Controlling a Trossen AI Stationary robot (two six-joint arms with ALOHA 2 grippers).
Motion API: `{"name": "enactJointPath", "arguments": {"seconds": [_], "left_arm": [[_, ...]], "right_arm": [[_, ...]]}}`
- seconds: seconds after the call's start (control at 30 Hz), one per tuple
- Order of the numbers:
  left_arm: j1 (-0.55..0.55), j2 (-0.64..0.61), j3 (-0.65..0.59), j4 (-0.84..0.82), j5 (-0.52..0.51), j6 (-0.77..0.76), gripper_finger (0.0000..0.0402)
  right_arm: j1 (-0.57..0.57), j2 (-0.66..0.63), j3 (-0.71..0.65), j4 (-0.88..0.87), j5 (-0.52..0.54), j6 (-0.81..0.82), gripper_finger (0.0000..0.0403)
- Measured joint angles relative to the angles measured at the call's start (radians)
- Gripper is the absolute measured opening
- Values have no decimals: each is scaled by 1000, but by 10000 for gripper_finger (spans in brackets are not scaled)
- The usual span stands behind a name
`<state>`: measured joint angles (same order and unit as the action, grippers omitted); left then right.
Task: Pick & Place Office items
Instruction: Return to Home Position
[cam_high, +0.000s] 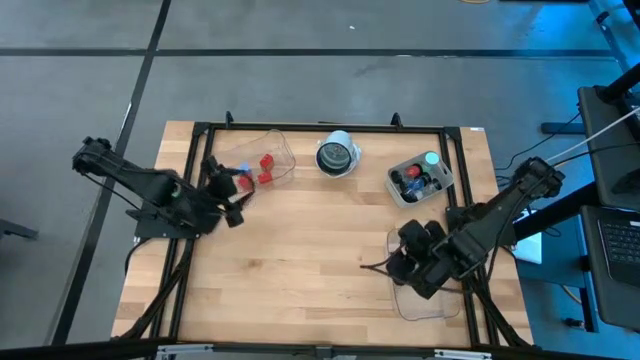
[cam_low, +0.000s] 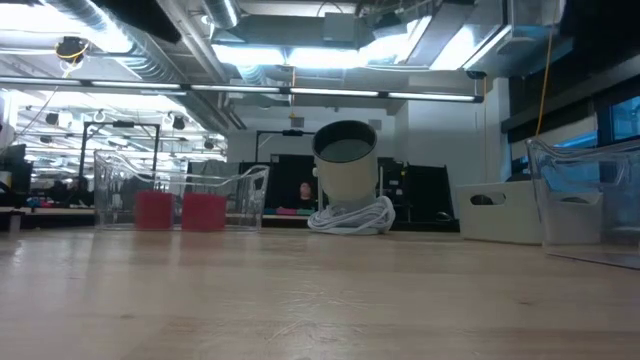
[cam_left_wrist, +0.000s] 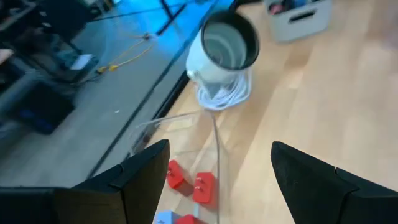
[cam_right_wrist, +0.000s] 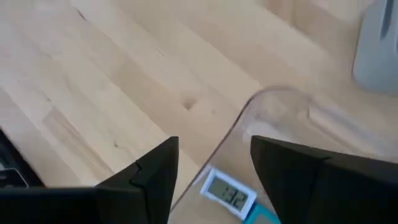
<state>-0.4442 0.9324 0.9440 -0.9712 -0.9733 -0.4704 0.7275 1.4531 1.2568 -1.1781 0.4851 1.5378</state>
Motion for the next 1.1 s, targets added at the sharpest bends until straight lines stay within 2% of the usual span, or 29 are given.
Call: {"name": "enactJointPath", "arguments": {"seconds": [0.27,0.57,0.8,0.9,1.1], "left_arm": [[0,-242,52,-39,33,24,260],[0,-531,-14,-74,27,-39,238],[0,-718,-168,-44,25,-152,218],[0,-771,-278,43,45,-163,209],[0,-813,-497,294,140,-90,186]], "right_arm": [[-40,-97,0,-50,117,-133,206],[-89,-148,-41,-79,232,-205,206],[-143,-154,-167,-10,237,-158,206],[-160,-154,-222,50,263,-156,206],[-192,-154,-324,180,342,-113,206]]}}
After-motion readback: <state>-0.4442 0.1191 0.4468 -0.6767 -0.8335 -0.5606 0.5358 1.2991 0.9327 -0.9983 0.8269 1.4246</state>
